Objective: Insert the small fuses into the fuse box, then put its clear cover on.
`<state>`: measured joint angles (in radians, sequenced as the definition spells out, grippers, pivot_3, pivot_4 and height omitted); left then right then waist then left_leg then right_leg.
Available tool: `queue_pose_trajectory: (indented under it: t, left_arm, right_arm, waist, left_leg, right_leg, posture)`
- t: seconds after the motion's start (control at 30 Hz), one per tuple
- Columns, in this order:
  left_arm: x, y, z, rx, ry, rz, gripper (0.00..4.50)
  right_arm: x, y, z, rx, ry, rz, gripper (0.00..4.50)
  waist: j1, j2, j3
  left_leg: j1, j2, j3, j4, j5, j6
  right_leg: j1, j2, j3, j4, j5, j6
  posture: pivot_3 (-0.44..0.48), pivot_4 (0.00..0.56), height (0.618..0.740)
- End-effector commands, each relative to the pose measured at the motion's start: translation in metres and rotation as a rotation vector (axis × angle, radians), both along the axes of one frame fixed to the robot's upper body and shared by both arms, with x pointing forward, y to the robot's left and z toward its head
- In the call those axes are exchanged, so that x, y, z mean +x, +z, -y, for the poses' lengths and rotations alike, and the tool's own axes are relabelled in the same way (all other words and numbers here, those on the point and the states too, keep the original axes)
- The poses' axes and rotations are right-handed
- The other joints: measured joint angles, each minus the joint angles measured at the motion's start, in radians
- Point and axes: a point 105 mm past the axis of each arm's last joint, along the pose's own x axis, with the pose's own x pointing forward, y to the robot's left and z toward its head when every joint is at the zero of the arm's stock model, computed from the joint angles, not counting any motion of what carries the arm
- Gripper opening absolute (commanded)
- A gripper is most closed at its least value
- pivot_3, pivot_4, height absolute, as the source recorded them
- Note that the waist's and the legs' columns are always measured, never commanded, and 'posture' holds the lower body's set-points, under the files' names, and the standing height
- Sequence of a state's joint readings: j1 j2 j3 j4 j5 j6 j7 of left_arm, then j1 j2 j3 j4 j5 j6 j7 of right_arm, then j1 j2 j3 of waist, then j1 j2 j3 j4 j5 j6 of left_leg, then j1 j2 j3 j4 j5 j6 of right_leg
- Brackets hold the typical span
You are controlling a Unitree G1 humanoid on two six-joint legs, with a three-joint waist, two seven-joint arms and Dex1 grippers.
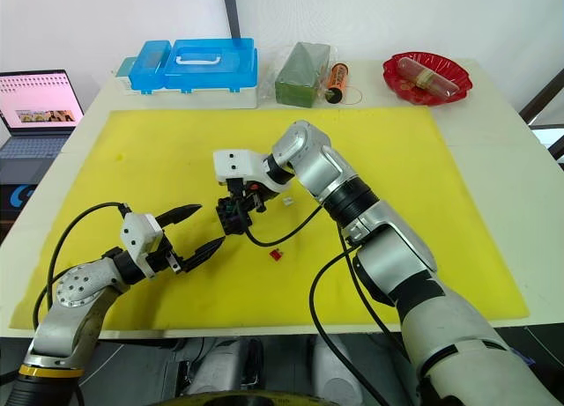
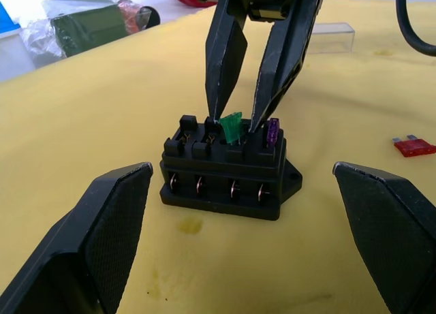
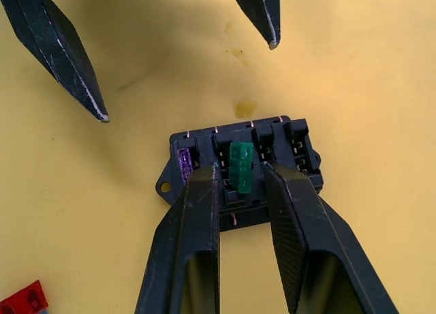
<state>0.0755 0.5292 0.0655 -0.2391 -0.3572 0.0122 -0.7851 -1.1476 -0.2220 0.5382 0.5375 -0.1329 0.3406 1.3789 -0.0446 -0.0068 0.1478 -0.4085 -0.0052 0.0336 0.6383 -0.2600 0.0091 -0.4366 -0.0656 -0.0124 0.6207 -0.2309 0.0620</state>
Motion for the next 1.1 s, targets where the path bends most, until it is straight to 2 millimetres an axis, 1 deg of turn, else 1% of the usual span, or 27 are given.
queue_pose_trajectory:
  t: [0.03,0.07,0.17,0.2,0.23,0.4,0.57,0.87,1.1]
  left_arm:
    - [-0.001,0.012,0.000,0.006,-0.006,0.051,4.50]
    - [-0.001,0.012,0.000,0.006,-0.006,0.051,4.50]
    - [-0.001,0.012,0.000,0.006,-0.005,0.051,4.50]
    - [0.000,0.012,0.000,0.006,-0.005,0.052,4.50]
    - [0.000,0.012,0.000,0.006,-0.005,0.052,4.50]
    - [-0.001,0.011,0.000,0.007,-0.005,0.050,4.50]
    - [-0.002,0.011,-0.001,0.008,-0.003,0.046,4.50]
    - [-0.002,0.010,0.000,0.006,-0.003,0.045,4.50]
    - [-0.001,0.010,0.000,0.005,-0.001,0.045,4.50]
  right_arm:
    - [0.001,0.017,-0.003,0.034,0.014,0.034,1.13]
    - [0.001,0.017,-0.003,0.036,0.015,0.032,1.13]
    - [0.000,0.017,-0.005,0.041,0.019,0.027,0.54]
    - [0.000,0.017,-0.005,0.041,0.020,0.027,0.22]
    - [0.000,0.017,-0.005,0.041,0.020,0.027,0.03]
    - [-0.001,0.018,-0.005,0.042,0.024,0.027,0.03]
    - [-0.003,0.025,-0.006,0.041,0.045,0.047,0.03]
    - [-0.010,0.040,-0.006,-0.007,0.104,0.139,0.03]
    - [-0.008,0.042,-0.009,-0.034,0.119,0.225,0.03]
  waist:
    - [0.000,0.000,0.000]
    - [0.000,0.000,0.000]
    - [0.000,0.000,0.000]
    - [0.000,0.000,0.000]
    - [0.000,0.000,0.000]
    - [0.000,0.000,0.000]
    - [0.000,0.000,0.000]
    - [0.000,0.000,0.000]
    - [0.000,0.000,0.000]
  left_leg:
    - [0.000,0.000,0.000,0.000,0.000,0.000]
    - [0.000,0.000,0.000,0.000,0.000,0.000]
    - [0.000,0.000,0.000,0.000,0.000,0.000]
    - [0.000,0.000,0.000,0.000,0.000,0.000]
    - [0.000,0.000,0.000,0.000,0.000,0.000]
    - [0.000,0.000,0.000,0.000,0.000,0.000]
    - [0.000,0.000,0.000,0.000,0.000,0.000]
    - [0.000,0.000,0.000,0.000,0.000,0.000]
    - [0.000,0.000,0.000,0.000,0.000,0.000]
  right_leg:
    - [0.000,0.000,0.000,0.000,0.000,0.000]
    - [0.000,0.000,0.000,0.000,0.000,0.000]
    - [0.000,0.000,0.000,0.000,0.000,0.000]
    - [0.000,0.000,0.000,0.000,0.000,0.000]
    - [0.000,0.000,0.000,0.000,0.000,0.000]
    - [0.000,0.000,0.000,0.000,0.000,0.000]
    - [0.000,0.000,0.000,0.000,0.000,0.000]
    - [0.000,0.000,0.000,0.000,0.000,0.000]
    - [0.000,0.000,0.000,0.000,0.000,0.000]
  posture:
    - [0.000,0.150,0.740]
    - [0.000,0.150,0.740]
    - [0.000,0.150,0.740]
    - [0.000,0.150,0.740]
    - [0.000,0.150,0.740]
    - [0.000,0.150,0.740]
    - [0.000,0.150,0.740]
    - [0.000,0.150,0.740]
    - [0.000,0.150,0.740]
